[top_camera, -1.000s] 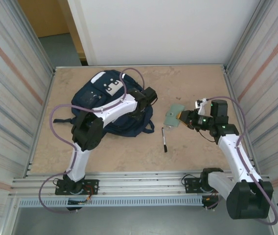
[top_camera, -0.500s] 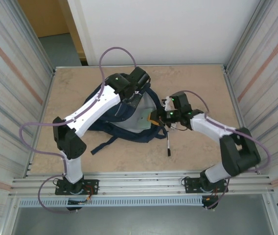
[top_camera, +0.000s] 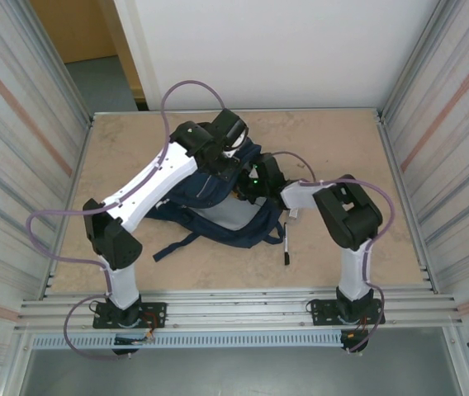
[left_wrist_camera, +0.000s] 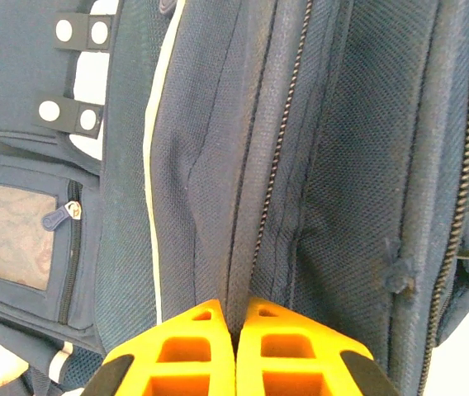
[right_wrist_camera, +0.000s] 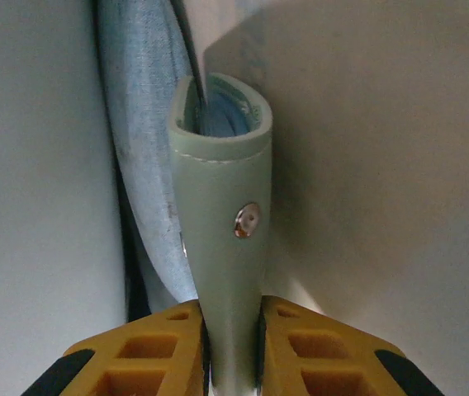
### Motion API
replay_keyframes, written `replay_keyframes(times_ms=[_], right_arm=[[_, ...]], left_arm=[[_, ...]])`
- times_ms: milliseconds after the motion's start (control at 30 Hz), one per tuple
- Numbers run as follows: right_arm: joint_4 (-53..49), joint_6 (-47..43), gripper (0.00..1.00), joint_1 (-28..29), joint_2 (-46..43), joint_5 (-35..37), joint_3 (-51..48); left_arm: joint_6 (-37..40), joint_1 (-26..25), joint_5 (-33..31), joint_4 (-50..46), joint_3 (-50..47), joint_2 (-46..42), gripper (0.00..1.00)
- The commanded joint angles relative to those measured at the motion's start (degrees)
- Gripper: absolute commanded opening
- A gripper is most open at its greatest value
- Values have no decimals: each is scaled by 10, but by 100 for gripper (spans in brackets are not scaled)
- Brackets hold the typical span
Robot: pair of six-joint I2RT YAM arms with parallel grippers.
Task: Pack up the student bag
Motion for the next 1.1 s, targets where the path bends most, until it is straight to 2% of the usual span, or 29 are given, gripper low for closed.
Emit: replay_keyframes(times_ms=[0,233,367,467,633,767,867,1067], right_arm=[[111,94,20,20,44,17,33],[104,117,30,44,96,60,98],[110,117,41,44,102,64,87],[85,91,47,36,63,56,54],[-25,14,50,5,-11,-32,21],[-58,-74,52,-5,-91,-76,-31],[-135,-119,54,-7,-134,-79,-48],[-203,-173,55,-13,-216,-51,-93]], left_arm=[[-3,4,28,37,20,-46,0],[8,24,61,23,43,-46,0],[4,27,54,22,30,-47,0],[2,35,54,43,-4,-56,0],[2,59,56,56,-57,-77,0],[1,88,86,83,-114,-103,0],[-5,90,110,116,-155,-119,0],[-31,90,178,191,-237,-140,0]])
